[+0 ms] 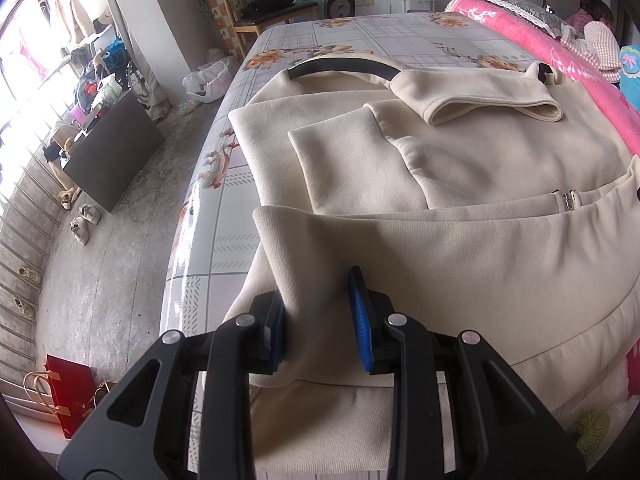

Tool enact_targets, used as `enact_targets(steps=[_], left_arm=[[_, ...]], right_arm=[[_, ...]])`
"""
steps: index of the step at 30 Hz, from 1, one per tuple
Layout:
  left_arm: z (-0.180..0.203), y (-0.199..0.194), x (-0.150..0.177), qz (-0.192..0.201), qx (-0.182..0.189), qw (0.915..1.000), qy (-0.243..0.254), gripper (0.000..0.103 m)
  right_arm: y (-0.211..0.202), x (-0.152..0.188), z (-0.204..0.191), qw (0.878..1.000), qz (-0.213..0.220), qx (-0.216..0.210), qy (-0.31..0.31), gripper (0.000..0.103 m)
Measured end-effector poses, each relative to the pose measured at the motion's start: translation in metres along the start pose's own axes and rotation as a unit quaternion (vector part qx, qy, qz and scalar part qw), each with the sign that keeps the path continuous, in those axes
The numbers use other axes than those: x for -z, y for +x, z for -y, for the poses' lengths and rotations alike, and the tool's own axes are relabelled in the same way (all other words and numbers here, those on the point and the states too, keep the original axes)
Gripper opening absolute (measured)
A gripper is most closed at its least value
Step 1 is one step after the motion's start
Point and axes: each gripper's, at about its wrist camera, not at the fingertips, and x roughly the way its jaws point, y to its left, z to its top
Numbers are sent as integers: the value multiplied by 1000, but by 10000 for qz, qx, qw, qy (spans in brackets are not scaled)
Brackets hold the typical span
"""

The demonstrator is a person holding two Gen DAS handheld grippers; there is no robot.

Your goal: Fold large clothes

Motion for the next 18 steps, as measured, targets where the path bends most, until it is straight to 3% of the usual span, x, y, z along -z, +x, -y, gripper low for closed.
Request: enact_targets(steps=[18], left_arm=[[-2, 0, 2, 23, -23, 10000, -7, 27]], right_arm=[[0, 0, 0, 10000, 26, 15, -16, 16]])
